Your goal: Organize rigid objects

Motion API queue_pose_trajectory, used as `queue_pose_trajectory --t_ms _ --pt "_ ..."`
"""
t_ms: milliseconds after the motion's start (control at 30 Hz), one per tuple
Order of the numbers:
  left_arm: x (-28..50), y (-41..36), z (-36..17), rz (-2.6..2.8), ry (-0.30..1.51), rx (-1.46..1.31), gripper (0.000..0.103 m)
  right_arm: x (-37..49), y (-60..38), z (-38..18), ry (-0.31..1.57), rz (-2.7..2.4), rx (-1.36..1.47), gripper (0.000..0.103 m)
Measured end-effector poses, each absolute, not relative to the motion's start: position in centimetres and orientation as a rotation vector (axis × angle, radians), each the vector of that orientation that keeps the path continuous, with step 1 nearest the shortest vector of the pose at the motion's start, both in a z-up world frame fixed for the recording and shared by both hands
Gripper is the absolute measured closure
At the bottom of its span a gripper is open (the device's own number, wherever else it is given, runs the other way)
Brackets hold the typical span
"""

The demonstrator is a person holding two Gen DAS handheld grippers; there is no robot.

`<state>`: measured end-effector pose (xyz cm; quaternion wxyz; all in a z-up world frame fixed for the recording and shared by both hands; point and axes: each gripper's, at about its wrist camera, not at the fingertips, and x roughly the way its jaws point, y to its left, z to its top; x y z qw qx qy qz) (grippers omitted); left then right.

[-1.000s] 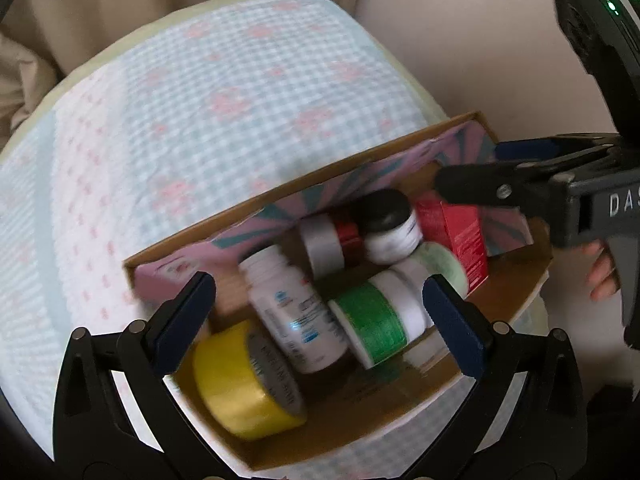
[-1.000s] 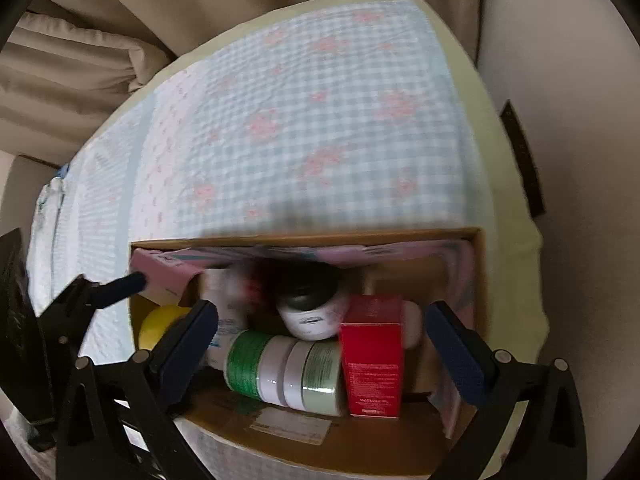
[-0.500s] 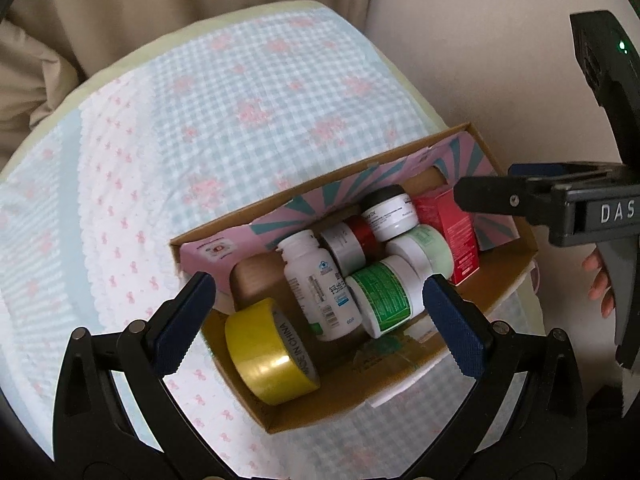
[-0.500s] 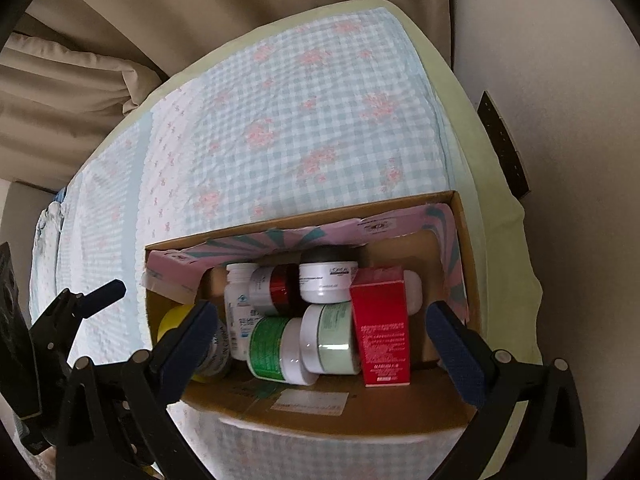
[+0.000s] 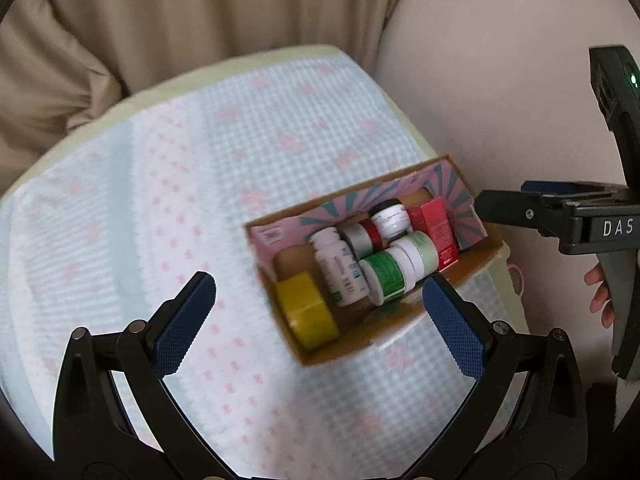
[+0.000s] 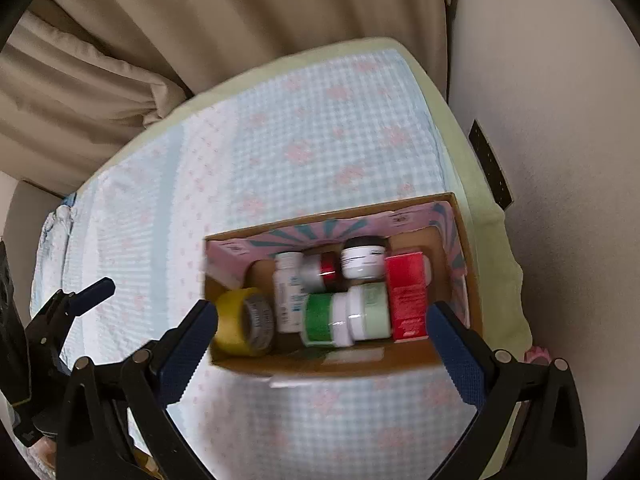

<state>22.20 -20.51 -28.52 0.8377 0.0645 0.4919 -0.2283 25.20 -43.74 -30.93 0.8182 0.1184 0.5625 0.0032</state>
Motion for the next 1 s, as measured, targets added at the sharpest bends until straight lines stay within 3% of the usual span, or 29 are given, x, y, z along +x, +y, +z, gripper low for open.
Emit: queue_pose_trajectory --t_ms 233,600,1000 --pt "17.6 -12.3 -21.9 -0.415 0.961 0.070 0.000 20.5 -37.8 -24.9 1.106 0.017 0.234 0.000" --pt "5.7 0.2 -7.7 -0.203 0.523 0.043 0.000 10.1 -26.3 -10.8 0.666 -0.013 -0.006 0.000" --pt "-2.7 4.4 -4.0 -0.095 0.289 0.025 0.000 3.4 -21.5 -7.0 0.433 -0.021 -0.046 0.000"
